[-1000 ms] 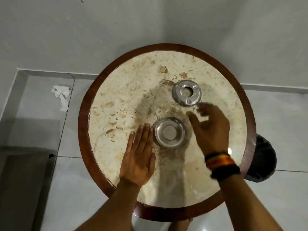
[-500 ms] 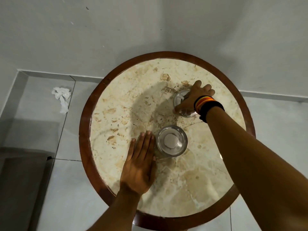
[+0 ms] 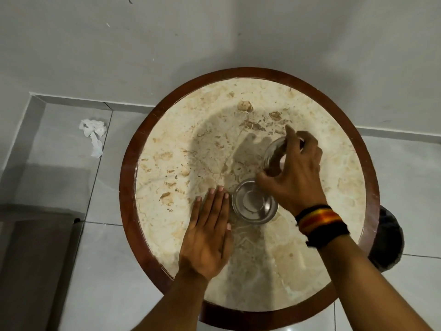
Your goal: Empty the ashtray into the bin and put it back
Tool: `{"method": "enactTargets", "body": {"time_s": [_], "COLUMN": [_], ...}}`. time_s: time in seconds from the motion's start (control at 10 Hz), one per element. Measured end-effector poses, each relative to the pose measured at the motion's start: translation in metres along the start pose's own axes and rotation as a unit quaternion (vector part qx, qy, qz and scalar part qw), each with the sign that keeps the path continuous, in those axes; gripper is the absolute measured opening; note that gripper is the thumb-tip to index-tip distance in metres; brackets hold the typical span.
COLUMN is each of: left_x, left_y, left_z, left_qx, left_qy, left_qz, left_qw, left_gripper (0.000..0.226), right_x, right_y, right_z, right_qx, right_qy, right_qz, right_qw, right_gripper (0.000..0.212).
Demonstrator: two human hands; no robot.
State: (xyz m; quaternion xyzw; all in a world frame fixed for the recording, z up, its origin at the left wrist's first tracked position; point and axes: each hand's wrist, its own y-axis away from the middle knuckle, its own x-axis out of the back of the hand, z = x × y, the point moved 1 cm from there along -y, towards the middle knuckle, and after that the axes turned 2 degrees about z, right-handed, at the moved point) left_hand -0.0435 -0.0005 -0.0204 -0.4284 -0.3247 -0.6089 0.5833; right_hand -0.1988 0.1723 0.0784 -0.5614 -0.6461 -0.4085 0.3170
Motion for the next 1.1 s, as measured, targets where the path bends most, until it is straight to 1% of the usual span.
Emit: {"method": "enactTargets", "body": {"time_s": [0.1, 0.2, 0.3, 0.4, 0.5, 0.7, 0.8, 0.9, 1.0, 1.1], "left_x": [0.004, 0.006, 0.004, 0.004, 0.002, 0.001, 0.002, 0.006, 0.008, 0.012], "left_y": [0.000, 0.000, 0.000, 0.001, 0.001, 0.002, 0.002, 0.000, 0.004, 0.002], "left_z": [0.001, 0.000, 0.000, -0.002, -0.003, 0.000, 0.003, 0.006, 0.007, 0.007], "left_qx": [-0.001, -0.001, 0.000, -0.004, -0.006, -0.001, -0.002, 0.007, 0.028, 0.058], "left_qy": [0.013, 0.009, -0.002, -0.009, -0.016, -0.073, -0.098, -0.081, -0.044, -0.015], "left_qz": [0.006, -0.004, -0.027, -0.022, -0.013, -0.022, -0.028, -0.026, -0.008, 0.026], "left_qw": [1.000, 1.000, 1.000, 1.000, 1.000, 0.997, 0.995, 0.996, 0.999, 0.998], "left_gripper": [0.061, 0.064, 0.072, 0.073, 0.067, 0.065, 0.066, 0.066, 0.065, 0.063], "right_x": [0.004, -0.009, -0.021, -0.028, -0.033, -0.038, -0.040, -0.041, -0.044, -0.052], "right_y": [0.039, 0.058, 0.062, 0.063, 0.062, 0.063, 0.064, 0.059, 0.052, 0.050], "right_z": [-0.018, -0.028, -0.028, -0.027, -0.024, -0.018, -0.013, -0.013, -0.018, -0.026], "right_qx": [0.078, 0.105, 0.104, 0.098, 0.094, 0.103, 0.103, 0.102, 0.093, 0.111], "right_qy": [0.037, 0.071, 0.087, 0.103, 0.101, 0.082, 0.059, 0.024, 0.018, 0.064], "right_qz": [-0.082, -0.124, -0.129, -0.124, -0.118, -0.115, -0.126, -0.054, 0.065, 0.113], "right_qw": [0.993, 0.984, 0.982, 0.982, 0.983, 0.985, 0.985, 0.993, 0.993, 0.985], "right_gripper": [0.111, 0.115, 0.113, 0.113, 0.107, 0.108, 0.109, 0.094, 0.077, 0.073]}}
